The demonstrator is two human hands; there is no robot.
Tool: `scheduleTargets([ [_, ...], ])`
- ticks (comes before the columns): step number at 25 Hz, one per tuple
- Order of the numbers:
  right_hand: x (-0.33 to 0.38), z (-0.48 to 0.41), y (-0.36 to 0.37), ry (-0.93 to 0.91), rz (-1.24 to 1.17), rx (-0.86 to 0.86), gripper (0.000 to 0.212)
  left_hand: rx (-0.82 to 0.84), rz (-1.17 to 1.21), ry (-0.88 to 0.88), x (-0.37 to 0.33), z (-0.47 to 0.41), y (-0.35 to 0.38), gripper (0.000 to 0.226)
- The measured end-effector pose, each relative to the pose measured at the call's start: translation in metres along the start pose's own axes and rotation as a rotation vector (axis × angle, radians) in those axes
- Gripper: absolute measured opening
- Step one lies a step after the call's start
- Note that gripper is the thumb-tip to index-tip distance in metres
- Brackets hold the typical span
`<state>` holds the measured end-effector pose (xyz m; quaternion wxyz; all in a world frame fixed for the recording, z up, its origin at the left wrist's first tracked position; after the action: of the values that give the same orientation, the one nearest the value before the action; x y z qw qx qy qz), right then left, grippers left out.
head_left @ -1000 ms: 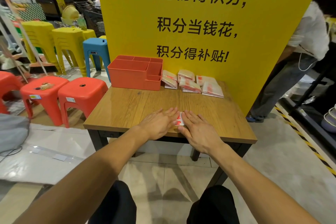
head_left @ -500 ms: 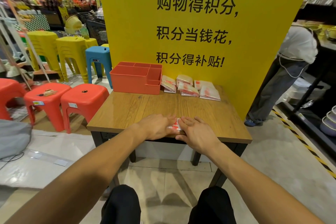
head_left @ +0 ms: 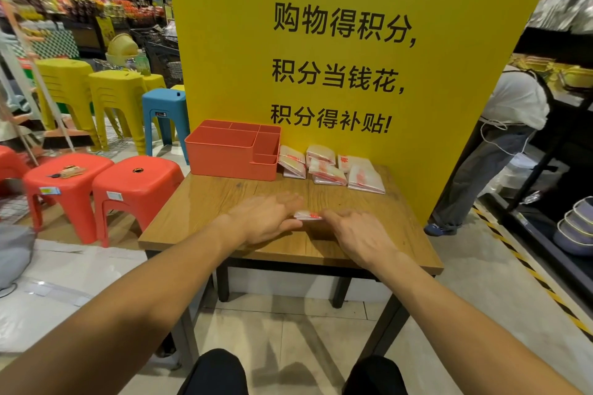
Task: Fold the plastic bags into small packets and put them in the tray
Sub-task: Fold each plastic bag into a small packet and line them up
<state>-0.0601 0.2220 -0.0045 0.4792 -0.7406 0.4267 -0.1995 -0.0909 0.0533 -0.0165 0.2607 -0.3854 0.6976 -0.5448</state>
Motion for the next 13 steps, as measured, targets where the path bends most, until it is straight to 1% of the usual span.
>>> scheduleTargets([
  [3, -0.035, -0.011, -0.004, 0.095, 0.060, -0.036, 0.046, 0.045, -0.020, -0.120, 0.049, 0.004, 0.020, 0.072],
  [6, -0.076, -0.030, 0.021, 0.175, 0.084, -0.015, 0.049, 0.090, 0.041, -0.172, 0.082, 0.010, 0.045, 0.073],
  [8, -0.100, -0.046, 0.044, 0.155, 0.067, -0.042, 0.049, 0.061, 0.114, -0.183, 0.090, 0.008, 0.056, 0.073],
  [10, -0.126, -0.060, 0.063, 0.129, 0.038, -0.129, 0.049, 0.050, 0.164, -0.180, 0.089, 0.011, 0.063, 0.074],
  [11, -0.136, -0.064, 0.067, 0.121, 0.022, -0.178, 0.048, 0.016, 0.163, -0.160, 0.086, 0.014, 0.063, 0.074],
  [13, -0.158, -0.076, 0.078, 0.147, -0.011, -0.229, 0.048, -0.113, 0.104, -0.111, 0.089, 0.012, 0.060, 0.075],
])
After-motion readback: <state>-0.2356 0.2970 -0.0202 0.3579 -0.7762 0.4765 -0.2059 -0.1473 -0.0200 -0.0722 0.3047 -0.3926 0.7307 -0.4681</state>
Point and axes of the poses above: each hand's wrist, its own z-axis away from the middle knuckle, its own y-axis out of the palm, x = y × z, the point moved 7 cm from there along -z, towards the middle knuckle, and after that the axes turned 12 degrees about -x, right-handed, at the moved point
